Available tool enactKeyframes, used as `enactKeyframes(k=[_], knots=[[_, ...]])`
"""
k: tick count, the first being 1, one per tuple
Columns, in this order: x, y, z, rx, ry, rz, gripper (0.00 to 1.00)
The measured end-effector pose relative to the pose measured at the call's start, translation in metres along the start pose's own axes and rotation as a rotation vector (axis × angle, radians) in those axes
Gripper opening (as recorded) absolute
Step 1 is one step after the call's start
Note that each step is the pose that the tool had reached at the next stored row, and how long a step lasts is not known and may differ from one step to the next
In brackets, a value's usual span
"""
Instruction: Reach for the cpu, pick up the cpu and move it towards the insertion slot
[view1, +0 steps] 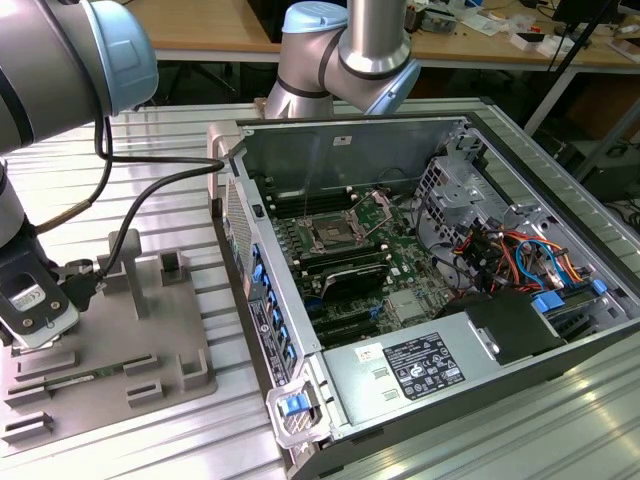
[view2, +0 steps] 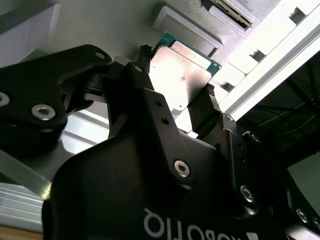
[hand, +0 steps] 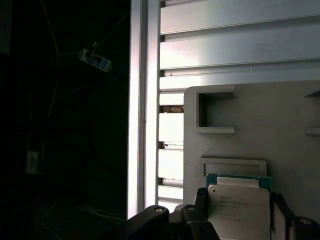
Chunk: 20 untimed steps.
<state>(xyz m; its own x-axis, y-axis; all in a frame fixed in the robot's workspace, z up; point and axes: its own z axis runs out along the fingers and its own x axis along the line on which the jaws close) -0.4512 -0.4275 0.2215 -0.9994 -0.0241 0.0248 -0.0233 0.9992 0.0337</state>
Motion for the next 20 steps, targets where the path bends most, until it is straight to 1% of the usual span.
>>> enactKeyframes(k=[15, 20], knots=[[0.0001, 0.0001, -0.0022, 0.0, 0.0, 0.0, 0.55], [0.0001, 0.0001, -0.0039, 0.0, 0.0, 0.0, 0.55]])
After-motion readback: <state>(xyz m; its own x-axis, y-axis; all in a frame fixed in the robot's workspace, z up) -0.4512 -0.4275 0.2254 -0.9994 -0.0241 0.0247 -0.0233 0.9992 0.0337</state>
